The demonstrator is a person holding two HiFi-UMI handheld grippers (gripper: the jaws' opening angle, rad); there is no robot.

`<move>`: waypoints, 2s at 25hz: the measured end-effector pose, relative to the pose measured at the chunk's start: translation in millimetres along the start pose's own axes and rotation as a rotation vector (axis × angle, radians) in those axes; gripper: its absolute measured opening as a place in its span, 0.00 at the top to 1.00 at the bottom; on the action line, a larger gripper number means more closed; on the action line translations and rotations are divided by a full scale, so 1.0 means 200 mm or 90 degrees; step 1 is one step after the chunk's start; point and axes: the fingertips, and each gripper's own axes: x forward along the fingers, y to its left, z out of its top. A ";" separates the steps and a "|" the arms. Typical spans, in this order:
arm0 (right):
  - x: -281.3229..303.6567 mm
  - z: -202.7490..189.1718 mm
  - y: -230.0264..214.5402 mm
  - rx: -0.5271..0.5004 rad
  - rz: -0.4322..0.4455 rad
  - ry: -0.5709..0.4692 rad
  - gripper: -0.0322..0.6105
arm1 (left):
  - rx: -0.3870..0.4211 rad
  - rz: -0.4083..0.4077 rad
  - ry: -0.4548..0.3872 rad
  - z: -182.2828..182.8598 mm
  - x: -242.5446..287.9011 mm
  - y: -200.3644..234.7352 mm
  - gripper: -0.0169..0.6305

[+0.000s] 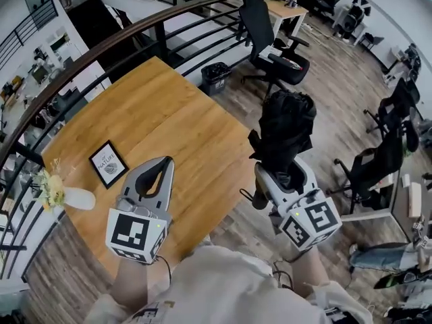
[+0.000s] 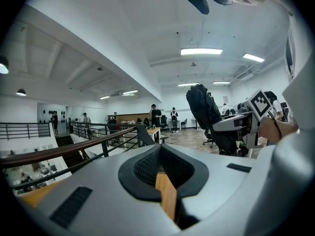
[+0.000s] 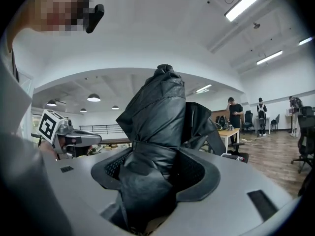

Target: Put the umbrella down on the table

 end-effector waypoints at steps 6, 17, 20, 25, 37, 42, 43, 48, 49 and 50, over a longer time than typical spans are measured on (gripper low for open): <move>0.23 -0.13 -0.09 0.020 -0.019 0.044 0.50 | -0.052 -0.059 0.009 -0.13 0.20 0.08 0.95; 0.47 -0.51 -0.37 0.038 0.008 0.164 0.50 | -0.083 -0.061 0.093 -0.41 0.61 -0.01 0.95; 0.56 -0.63 -0.46 0.045 0.018 0.198 0.50 | -0.097 -0.057 0.120 -0.50 0.73 -0.03 0.95; 0.68 -0.87 -0.62 0.060 0.029 0.263 0.50 | -0.141 -0.054 0.157 -0.67 0.93 -0.07 0.95; 0.84 -1.57 -0.85 0.106 0.035 0.431 0.50 | -0.179 -0.079 0.299 -1.15 1.18 -0.22 0.95; 0.87 -1.80 -0.89 0.140 0.029 0.476 0.50 | -0.200 -0.096 0.342 -1.32 1.24 -0.29 0.95; 0.87 -1.84 -0.90 0.145 0.027 0.484 0.50 | -0.218 -0.098 0.348 -1.35 1.25 -0.30 0.95; 0.89 -2.03 -0.92 0.179 0.022 0.524 0.50 | -0.292 -0.098 0.385 -1.51 1.29 -0.34 0.95; 0.89 -2.05 -0.93 0.180 0.019 0.531 0.50 | -0.301 -0.097 0.389 -1.53 1.29 -0.34 0.95; 0.90 -2.08 -0.93 0.176 0.017 0.539 0.50 | -0.310 -0.097 0.390 -1.54 1.30 -0.35 0.95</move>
